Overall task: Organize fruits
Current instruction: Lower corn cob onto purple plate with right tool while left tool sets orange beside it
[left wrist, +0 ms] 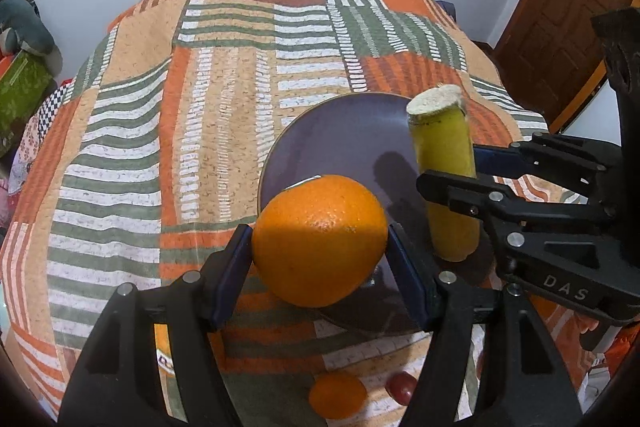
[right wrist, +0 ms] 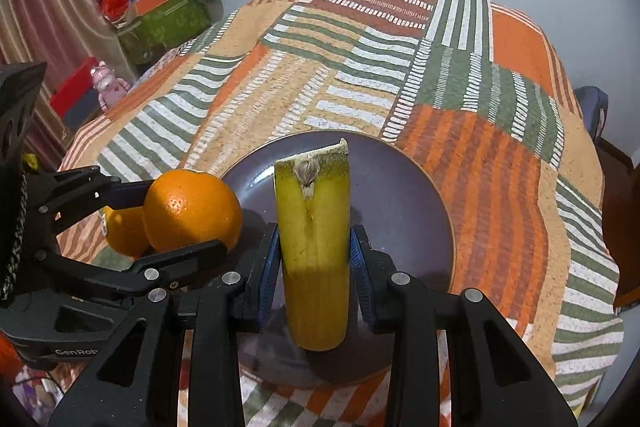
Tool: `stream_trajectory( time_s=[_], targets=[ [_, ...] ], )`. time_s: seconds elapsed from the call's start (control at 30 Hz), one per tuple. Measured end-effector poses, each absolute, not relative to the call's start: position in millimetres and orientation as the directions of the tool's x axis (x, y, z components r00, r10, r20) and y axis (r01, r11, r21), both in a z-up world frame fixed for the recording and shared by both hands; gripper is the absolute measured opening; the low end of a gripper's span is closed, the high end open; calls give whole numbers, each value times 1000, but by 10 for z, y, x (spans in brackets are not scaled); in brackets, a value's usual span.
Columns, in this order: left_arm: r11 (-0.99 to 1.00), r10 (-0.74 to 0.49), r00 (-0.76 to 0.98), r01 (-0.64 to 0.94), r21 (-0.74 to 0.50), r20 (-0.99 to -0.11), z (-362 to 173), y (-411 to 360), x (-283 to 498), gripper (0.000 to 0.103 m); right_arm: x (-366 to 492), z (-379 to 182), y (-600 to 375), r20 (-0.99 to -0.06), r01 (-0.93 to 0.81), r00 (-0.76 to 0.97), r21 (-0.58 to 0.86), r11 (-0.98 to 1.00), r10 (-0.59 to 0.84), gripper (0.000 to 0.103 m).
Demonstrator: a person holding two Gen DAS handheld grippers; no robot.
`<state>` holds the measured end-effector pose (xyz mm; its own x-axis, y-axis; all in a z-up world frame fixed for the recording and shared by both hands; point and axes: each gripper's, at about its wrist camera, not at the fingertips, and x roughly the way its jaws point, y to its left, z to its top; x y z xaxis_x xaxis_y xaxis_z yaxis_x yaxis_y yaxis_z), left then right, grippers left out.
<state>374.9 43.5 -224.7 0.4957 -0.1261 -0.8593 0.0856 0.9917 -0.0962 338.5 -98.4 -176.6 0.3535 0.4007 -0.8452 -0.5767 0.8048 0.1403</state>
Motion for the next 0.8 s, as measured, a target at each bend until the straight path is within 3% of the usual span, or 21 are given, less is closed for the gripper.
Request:
stream_trajectory(
  time_s=[0.2, 0.7, 0.8],
  targets=[
    [983, -185, 453, 87, -162, -872, -2335, 514, 3848, 67, 3491, -1819, -922, -855, -571, 344, 139, 809, 389, 31],
    [990, -110, 486, 133, -52, -867, -2265, 355, 3833, 67, 3657, -1964, -767, -883, -564, 297, 145, 813, 363, 31],
    [991, -110, 507, 123, -55, -855, -2200, 377, 3810, 71, 3674, -1964, -789, -886, -551, 293, 151, 821, 360, 32]
  ],
)
